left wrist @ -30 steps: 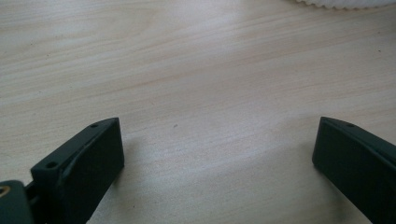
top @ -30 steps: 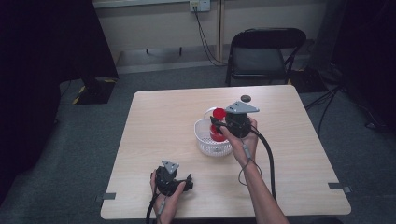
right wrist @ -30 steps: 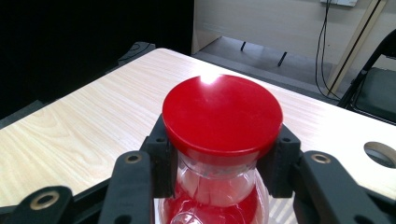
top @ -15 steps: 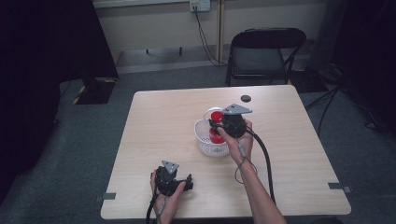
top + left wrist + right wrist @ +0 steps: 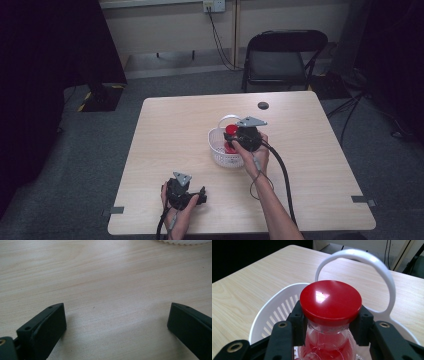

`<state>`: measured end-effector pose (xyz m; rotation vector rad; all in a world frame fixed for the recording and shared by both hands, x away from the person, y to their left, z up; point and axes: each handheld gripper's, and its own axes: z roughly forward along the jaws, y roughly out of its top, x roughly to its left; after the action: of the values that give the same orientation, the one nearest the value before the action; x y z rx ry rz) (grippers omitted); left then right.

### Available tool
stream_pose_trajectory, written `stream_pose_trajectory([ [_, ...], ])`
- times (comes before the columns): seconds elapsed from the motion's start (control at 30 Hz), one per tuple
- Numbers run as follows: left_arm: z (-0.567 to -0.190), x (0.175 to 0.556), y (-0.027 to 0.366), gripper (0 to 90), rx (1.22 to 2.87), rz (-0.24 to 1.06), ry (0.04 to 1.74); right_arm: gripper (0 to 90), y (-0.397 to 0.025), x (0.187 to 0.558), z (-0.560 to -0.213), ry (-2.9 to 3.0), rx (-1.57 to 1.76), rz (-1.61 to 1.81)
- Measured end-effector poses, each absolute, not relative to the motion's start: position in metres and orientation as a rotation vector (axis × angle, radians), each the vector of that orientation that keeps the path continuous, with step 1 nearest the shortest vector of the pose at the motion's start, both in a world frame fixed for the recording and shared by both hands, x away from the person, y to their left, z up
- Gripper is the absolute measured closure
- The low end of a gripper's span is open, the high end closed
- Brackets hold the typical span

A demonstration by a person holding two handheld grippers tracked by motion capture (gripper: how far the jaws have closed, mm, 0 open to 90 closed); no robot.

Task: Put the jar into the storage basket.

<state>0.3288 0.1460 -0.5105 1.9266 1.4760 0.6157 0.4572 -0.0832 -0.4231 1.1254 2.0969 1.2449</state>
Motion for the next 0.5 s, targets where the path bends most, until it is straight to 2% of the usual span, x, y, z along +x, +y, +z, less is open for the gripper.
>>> stream_pose_trajectory([
  [0.5, -0.511, 0.329, 0.146, 1.8, 1.926, 0.616, 1.476, 52.2, -0.084, 0.458, -0.435, 2.125, 1.165, 1.220],
])
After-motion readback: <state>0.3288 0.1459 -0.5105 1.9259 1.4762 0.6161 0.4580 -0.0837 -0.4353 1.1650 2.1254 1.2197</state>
